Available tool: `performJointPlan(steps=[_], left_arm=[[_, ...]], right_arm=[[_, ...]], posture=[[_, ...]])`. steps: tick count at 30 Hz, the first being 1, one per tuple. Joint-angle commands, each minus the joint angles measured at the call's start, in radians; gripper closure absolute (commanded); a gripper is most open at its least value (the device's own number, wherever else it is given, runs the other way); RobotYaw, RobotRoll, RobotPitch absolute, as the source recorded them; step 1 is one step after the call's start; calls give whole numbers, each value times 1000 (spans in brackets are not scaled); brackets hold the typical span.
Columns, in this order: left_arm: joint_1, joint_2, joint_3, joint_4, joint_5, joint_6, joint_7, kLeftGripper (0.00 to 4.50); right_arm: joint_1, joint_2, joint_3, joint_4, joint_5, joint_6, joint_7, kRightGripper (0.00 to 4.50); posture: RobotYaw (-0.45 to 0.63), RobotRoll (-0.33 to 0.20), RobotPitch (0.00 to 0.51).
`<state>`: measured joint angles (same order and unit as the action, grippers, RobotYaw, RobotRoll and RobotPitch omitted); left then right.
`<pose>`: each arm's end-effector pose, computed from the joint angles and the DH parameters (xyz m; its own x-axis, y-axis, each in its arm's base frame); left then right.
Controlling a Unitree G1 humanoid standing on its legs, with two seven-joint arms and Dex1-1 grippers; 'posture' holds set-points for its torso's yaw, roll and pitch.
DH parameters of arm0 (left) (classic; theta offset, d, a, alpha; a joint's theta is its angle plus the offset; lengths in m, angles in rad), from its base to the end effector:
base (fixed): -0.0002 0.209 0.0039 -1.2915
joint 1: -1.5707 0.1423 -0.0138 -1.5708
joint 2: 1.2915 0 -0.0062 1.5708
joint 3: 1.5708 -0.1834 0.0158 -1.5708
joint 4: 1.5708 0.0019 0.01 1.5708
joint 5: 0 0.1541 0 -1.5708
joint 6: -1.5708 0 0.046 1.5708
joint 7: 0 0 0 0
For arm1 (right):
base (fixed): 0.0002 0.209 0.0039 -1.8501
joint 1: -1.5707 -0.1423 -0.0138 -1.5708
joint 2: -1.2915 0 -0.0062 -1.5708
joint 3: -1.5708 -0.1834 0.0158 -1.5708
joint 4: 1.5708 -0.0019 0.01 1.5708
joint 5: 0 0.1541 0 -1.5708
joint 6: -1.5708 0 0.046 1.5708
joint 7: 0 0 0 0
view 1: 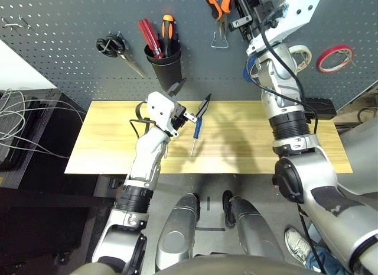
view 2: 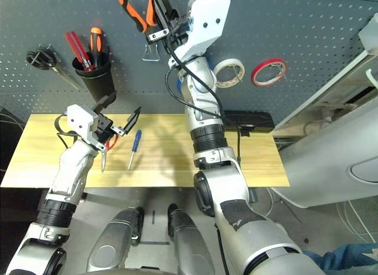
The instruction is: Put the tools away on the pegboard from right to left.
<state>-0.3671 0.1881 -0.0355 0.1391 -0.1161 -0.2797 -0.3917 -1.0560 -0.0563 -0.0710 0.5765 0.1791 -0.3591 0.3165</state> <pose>0.2818 0.1564 0.1182 0.7737 -0.4937 0.3972 0.4186 0.8688 0.2644 0.3536 -0.0949 0.2498 0.5818 0.4186 0.6974 -0.4352 0.8846 -0.1679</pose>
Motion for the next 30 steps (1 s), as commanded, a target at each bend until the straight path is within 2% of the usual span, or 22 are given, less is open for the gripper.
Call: performJointPlan(steps=[1,13,22,30], left_arm=[[13,2,-1,-7,10,-6,2,0],[17,5,-6,-6,17,-4,8,0],[17,8,-11,4,24,-4,8,0],[14,8,-16,13,30,1,-1,0]], right_arm=[[-25,15,-6,43,-7,-40,-14,4261],[-36,23,-3,145,-23,-107,-32,4261],[-4,18,4,161,-38,-69,-38,4261],[57,9,19,34,-33,-6,-22,1564]], posture=[[188,0,243],[193,0,244],[190,0,243],[186,0,243]])
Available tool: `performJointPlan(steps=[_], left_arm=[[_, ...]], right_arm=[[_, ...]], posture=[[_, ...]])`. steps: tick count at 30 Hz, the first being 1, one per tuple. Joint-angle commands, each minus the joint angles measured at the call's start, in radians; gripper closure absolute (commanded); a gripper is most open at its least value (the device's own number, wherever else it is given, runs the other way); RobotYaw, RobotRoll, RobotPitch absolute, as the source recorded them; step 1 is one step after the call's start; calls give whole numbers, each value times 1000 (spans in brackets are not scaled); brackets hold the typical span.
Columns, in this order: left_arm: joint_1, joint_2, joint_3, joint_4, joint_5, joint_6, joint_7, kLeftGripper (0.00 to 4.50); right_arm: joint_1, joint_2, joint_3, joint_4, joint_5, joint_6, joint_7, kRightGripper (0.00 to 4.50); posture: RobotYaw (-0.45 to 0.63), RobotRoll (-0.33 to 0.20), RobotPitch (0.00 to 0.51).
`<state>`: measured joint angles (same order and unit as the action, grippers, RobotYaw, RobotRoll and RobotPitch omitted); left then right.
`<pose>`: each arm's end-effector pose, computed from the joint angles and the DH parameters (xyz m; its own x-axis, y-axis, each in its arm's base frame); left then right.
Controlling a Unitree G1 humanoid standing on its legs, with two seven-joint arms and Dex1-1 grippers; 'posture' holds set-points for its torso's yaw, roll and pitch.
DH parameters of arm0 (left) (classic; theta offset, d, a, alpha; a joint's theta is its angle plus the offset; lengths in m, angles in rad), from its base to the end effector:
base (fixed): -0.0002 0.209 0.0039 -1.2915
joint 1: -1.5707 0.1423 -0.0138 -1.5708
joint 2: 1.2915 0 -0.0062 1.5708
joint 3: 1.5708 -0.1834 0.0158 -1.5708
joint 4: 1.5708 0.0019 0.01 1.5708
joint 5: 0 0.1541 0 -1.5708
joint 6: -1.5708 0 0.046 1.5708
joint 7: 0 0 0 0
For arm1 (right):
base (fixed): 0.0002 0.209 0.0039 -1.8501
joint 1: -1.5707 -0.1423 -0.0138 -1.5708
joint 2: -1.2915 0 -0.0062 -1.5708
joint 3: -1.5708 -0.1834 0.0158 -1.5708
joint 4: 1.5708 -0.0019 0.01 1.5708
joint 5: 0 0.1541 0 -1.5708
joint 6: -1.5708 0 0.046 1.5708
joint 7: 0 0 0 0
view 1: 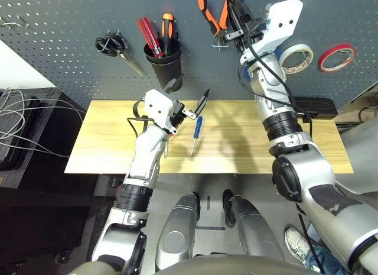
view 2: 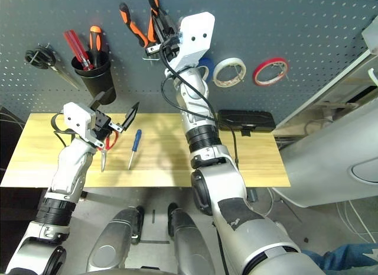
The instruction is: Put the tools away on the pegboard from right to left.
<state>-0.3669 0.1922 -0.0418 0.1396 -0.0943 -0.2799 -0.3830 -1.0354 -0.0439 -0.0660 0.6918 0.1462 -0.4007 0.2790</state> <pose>0.2817 0.1557 0.1179 0.7769 -0.4966 0.3871 0.4113 0.8657 0.2852 0.3608 -0.0929 0.2226 0.6642 0.3986 0.6324 -0.4089 0.9019 -0.1390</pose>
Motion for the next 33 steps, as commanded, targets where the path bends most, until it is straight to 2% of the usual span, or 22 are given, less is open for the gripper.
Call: performJointPlan(steps=[1,4,5,12,16,27,33], left_arm=[[14,5,-11,13,9,2,-12,0],[18,11,-15,11,12,11,-21,0],[20,13,-17,11,13,14,-24,0],[26,19,-33,23,16,26,-43,0],[25,22,-52,41,36,28,-55,0],[25,40,-85,86,111,41,-49,0],[9,29,-98,105,113,148,-53,0]], right_arm=[[49,-6,17,-118,3,53,20,1191],[102,-21,31,-270,28,145,51,156],[117,-26,35,-312,37,176,62,31],[232,-93,80,-566,146,426,218,31],[290,-133,115,-610,139,482,286,31],[385,-185,167,-581,96,555,361,31],[425,-205,161,-470,62,641,334,31]], posture=[[186,0,244],[183,0,245],[183,0,245],[167,0,246],[163,0,247],[167,0,251],[174,0,257]])
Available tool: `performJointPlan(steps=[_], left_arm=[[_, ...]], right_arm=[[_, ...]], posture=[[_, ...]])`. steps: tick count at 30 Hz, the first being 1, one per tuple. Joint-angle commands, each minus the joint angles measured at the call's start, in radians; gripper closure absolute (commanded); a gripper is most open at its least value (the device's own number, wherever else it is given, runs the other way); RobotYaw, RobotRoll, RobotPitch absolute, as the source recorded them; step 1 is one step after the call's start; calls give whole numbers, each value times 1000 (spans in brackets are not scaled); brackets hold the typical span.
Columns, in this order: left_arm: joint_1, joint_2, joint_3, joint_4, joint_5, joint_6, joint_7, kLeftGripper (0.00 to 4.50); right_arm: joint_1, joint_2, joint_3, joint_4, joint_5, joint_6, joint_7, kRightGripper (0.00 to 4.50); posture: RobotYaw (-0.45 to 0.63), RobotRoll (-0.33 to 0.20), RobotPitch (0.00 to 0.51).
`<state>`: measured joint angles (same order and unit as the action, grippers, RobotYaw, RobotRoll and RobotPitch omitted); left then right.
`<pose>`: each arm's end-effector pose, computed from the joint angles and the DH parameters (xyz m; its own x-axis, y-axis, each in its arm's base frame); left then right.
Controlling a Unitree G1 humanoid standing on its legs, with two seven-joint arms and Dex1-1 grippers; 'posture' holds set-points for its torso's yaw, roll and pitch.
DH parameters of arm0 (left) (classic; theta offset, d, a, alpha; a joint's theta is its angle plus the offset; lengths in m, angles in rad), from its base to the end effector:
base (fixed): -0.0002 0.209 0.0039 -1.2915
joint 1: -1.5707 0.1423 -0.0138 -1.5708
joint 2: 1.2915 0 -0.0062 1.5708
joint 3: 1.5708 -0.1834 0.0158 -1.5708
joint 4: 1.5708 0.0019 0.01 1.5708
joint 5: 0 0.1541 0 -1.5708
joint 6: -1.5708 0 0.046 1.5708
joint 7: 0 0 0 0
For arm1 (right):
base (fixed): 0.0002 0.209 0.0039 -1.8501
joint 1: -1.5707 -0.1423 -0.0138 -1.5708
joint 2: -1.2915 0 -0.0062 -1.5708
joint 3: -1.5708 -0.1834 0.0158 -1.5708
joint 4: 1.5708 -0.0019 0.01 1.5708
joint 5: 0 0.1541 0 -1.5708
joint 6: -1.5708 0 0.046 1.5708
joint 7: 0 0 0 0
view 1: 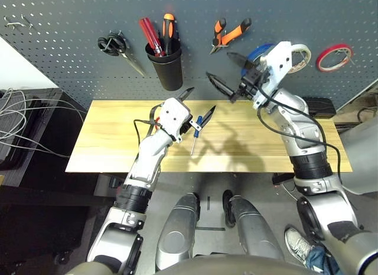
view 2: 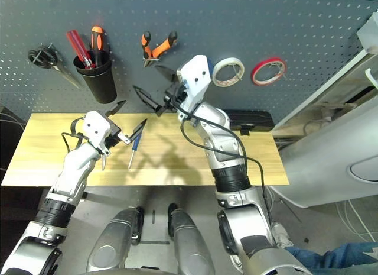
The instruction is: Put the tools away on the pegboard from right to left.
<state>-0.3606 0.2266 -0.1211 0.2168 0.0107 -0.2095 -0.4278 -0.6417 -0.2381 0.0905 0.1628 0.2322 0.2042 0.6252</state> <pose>0.2837 0.1500 0.0958 0.7911 -0.5905 0.1595 0.5037 0.7769 0.3776 0.3190 -0.1353 0.1712 0.6530 0.7461 0.1304 -0.7188 0.6647 -0.2038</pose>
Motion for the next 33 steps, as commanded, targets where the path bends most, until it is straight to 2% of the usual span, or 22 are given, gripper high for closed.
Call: performJointPlan(steps=[1,10,12,15,21,28,33], left_arm=[[-6,-7,-26,35,6,127,-19,0],[-115,-12,-48,158,61,325,13,0],[-155,-16,-57,250,83,357,30,0],[-201,-24,-85,371,123,369,48,0],[-288,-68,-73,577,141,368,95,0],[-397,-105,-74,791,174,331,165,0],[-425,-127,-68,900,174,335,185,0]], right_arm=[[39,-14,2,79,-31,34,-16,31],[74,-21,-19,206,-52,93,-54,31],[79,-12,-28,249,-49,122,-74,31],[87,4,-37,287,-48,124,-91,31],[105,22,-41,313,-56,105,-89,31],[127,30,-34,269,-58,120,-92,31],[154,38,-20,214,-58,143,-89,31]], posture=[[173,0,260],[174,0,266],[172,0,265],[170,0,265],[161,0,269],[132,0,276],[113,0,277]])
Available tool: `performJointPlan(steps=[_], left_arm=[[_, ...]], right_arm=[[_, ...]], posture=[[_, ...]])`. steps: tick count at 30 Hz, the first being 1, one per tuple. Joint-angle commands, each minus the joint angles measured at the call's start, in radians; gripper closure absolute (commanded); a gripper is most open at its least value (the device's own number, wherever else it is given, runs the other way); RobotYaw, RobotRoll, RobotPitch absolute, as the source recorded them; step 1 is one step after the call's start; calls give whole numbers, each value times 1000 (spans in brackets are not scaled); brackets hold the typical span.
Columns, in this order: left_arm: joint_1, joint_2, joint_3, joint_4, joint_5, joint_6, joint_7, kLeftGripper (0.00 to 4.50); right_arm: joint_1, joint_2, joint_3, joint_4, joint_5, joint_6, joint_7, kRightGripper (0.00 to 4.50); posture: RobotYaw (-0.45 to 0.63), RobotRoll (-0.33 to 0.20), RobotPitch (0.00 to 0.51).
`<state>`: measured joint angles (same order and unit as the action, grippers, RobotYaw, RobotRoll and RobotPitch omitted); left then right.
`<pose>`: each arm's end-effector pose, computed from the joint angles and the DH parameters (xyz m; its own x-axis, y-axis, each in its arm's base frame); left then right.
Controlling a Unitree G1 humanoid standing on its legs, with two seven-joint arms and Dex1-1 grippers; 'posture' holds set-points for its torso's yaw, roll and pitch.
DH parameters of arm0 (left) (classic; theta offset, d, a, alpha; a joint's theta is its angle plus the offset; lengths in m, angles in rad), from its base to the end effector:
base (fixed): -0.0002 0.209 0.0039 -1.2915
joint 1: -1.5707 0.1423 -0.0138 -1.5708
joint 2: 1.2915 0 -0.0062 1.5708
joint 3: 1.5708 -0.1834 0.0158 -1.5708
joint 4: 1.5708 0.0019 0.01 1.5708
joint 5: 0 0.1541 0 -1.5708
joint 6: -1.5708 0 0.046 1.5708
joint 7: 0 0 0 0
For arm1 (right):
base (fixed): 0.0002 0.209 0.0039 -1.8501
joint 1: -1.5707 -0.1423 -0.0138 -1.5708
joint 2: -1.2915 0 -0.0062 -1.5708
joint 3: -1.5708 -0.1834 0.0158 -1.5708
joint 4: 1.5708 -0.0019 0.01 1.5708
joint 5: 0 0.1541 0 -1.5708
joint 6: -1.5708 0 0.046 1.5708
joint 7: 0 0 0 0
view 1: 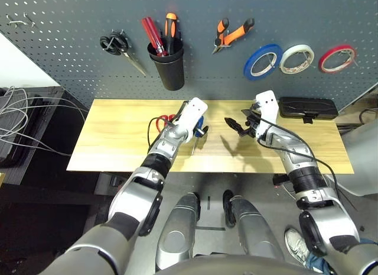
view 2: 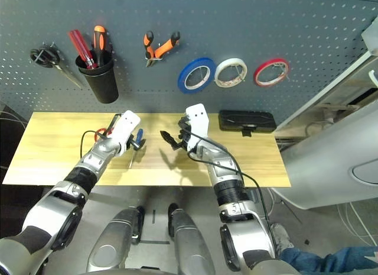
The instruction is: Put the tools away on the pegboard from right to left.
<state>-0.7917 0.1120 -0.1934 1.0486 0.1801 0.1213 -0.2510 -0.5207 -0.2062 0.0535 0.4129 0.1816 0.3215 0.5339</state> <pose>0.3388 0.1206 0.0467 0.8118 -0.3082 -0.4959 0.5058 0.7956 0.3335 0.3141 -0.1579 0.0823 0.7825 0.5778 -0.2320 -0.5798 0.8120 0.0666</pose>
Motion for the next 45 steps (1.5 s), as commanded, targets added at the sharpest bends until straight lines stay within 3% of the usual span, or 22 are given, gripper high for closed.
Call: performJointPlan(steps=[1,14,26,32,38,40,45], left_arm=[[5,-17,11,83,2,6,11,0],[-14,-45,73,215,-8,66,41,0],[-41,-75,107,221,-22,66,41,3920],[-39,-87,128,182,-46,0,33,3951],[40,-81,130,52,-49,-164,59,3951],[76,-79,135,-9,-55,-199,66,3951],[265,-43,130,-353,-77,-229,45,3951]], right_arm=[[37,7,19,-45,-8,30,2,31],[49,1,16,-129,-4,87,-1,31],[53,-13,13,-140,-6,91,-2,0],[30,-18,6,-132,1,77,11,0],[7,-29,2,-160,14,29,57,0],[3,-37,4,-178,16,13,75,0],[-22,-57,17,-266,36,-1,140,0]], posture=[[113,0,277],[66,0,273],[55,0,267],[76,0,263],[93,0,258],[97,0,258],[101,0,257]])
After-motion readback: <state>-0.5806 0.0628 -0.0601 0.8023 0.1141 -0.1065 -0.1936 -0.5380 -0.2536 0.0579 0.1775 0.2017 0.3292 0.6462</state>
